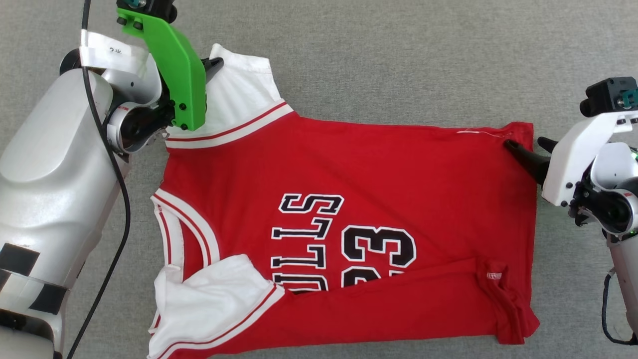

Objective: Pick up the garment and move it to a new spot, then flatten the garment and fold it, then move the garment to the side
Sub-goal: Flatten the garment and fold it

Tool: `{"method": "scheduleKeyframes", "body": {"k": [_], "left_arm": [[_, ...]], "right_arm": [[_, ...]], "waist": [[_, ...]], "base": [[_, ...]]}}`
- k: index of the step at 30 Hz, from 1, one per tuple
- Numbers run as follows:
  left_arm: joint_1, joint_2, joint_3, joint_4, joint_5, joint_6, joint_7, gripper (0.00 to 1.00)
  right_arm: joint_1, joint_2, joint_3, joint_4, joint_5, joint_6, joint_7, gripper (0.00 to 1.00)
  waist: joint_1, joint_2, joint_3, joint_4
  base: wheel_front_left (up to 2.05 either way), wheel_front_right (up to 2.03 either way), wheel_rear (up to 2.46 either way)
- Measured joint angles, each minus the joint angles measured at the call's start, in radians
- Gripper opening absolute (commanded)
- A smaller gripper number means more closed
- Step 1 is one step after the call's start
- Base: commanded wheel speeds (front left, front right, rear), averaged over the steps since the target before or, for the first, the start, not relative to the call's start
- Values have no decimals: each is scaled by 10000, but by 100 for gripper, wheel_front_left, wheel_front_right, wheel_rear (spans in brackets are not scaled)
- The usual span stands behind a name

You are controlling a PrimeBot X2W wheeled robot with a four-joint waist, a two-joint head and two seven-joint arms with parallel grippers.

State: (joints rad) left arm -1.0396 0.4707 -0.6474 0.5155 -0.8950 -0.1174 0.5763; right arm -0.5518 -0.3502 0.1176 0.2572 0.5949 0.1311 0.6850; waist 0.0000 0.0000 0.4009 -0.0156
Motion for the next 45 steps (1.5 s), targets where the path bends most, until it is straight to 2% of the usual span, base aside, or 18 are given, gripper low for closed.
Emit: {"method": "scheduleKeyframes", "body": {"k": [6,10,12,13,23,29,34,39,40,45], "left_arm": [[156,-10,-2,-418,-4,44,-81,0],[199,-10,-4,-464,-8,59,-113,0],[209,0,4,-476,-10,61,-125,0],[216,-2,4,-487,-21,61,-138,0],[519,48,63,-497,-115,58,-675,0],[1187,236,199,-788,-198,23,-1553,0],[2291,420,291,-1484,-217,31,-2307,0],[3849,629,148,-2452,-209,357,-2855,0],[4544,673,23,-2832,-198,550,-2987,0],[6129,732,8,-3678,-403,1118,-3327,0]], "right_arm": [[-785,-105,589,1057,10,0,387,100],[-1157,-215,1122,1626,151,-4,1026,100],[-1345,-272,1287,1732,270,-6,1273,19],[-1399,-278,1331,1781,372,-8,1323,0],[-1504,-422,1415,1743,809,-8,742,0],[-816,-849,1064,679,756,-6,207,0],[483,-936,545,-359,466,-2,54,0],[1899,-665,25,-1250,211,-2,-38,0],[2556,-477,-205,-1534,63,-2,-42,0],[3816,-6,-545,-1969,-65,-2,-44,0]], "waist": [[0,-1,347,237],[0,-1,477,324],[0,-1,488,317],[0,-1,487,303],[1,0,144,186],[1,0,-364,218],[1,0,-878,326],[1,0,-1359,494],[1,0,-1547,598],[0,0,-1952,805]], "base": [[0,0,0],[0,0,0],[0,0,0],[0,0,0],[0,0,0],[0,0,0],[0,0,0],[0,0,0],[0,0,0],[0,0,0]]}}
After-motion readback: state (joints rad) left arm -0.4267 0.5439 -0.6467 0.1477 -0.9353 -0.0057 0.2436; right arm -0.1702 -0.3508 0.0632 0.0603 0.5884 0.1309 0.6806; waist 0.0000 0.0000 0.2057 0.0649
